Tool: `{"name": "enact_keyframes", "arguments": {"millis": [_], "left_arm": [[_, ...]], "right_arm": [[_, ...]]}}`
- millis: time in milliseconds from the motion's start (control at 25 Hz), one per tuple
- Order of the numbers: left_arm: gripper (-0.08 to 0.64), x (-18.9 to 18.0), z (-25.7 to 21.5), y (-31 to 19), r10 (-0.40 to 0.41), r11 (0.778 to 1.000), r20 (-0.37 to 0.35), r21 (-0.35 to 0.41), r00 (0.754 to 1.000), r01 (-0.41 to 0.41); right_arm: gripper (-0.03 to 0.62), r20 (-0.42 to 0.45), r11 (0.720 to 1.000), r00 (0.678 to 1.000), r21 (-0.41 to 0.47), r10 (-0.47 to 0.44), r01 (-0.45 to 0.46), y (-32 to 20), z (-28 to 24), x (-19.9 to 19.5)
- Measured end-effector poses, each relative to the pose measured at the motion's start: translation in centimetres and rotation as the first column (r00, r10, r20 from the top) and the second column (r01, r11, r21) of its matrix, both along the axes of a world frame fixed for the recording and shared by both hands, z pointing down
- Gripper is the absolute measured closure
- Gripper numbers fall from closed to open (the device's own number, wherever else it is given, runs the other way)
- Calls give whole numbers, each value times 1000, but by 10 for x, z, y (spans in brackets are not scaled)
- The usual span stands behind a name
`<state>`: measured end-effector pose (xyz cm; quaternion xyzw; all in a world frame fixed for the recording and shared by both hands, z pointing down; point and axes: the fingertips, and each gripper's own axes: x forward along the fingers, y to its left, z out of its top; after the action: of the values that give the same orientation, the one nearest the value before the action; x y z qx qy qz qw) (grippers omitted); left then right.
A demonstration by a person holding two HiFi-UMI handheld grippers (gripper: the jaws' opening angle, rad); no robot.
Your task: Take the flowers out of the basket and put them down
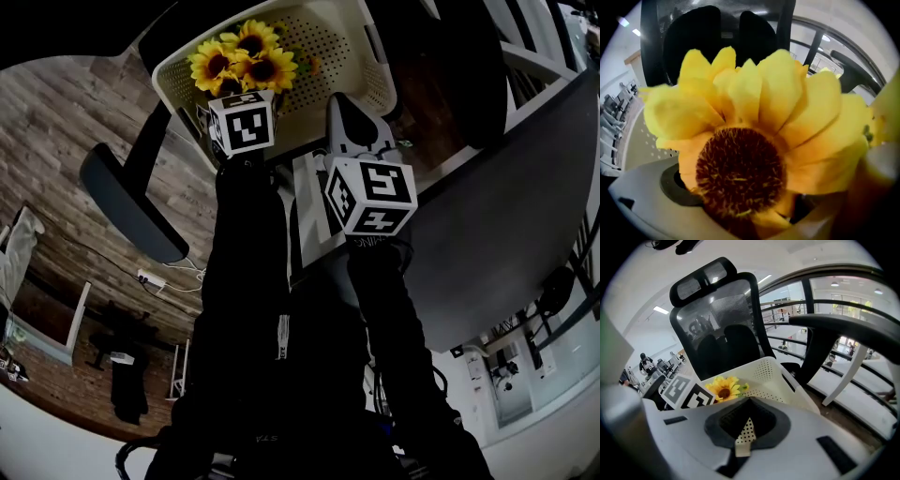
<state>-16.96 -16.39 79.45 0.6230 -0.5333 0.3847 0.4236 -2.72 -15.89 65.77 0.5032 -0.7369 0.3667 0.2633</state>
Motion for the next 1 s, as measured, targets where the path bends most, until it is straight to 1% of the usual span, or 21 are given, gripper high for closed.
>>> {"name": "enact_keyframes", "arguments": {"millis": [80, 280, 400, 560, 640, 760, 880, 1000], "left_arm": [[-11, -4, 7, -6, -8, 1000, 2, 8, 1000, 8], [-11, -2, 15, -17, 3, 1000, 17, 29, 1000, -4], [-11, -2, 19, -23, -7, 998, 20, 68, 1000, 6], [-11, -2, 24, -26, -6, 995, 21, 95, 1000, 4], [-12, -2, 26, -29, -11, 993, 17, 121, 1000, 9], [-11, -2, 25, -33, -14, 987, 22, 160, 1000, 10], [-11, -3, 20, -32, -8, 984, 29, 177, 1000, 2], [-11, -2, 15, -31, 15, 982, 34, 188, 999, -21]], "right_arm": [[580, 5, 1000, 1000, 2, -5, 5, -1, -1, -1], [580, 8, 1000, 1000, 1, -7, 7, -2, 0, -3], [580, 6, 1000, 1000, -3, -8, 8, -1, 1, -3], [580, 7, 1000, 1000, -2, -6, 6, -1, 1, -3], [580, 6, 1000, 1000, -1, -6, 6, -2, 2, -3], [580, -1, 1000, 1000, 0, -8, 8, -1, 2, -3], [580, -8, 1000, 1000, 4, -9, 9, -1, 1, -2], [580, -12, 1000, 1000, 10, -5, 5, -1, -1, 0]]}}
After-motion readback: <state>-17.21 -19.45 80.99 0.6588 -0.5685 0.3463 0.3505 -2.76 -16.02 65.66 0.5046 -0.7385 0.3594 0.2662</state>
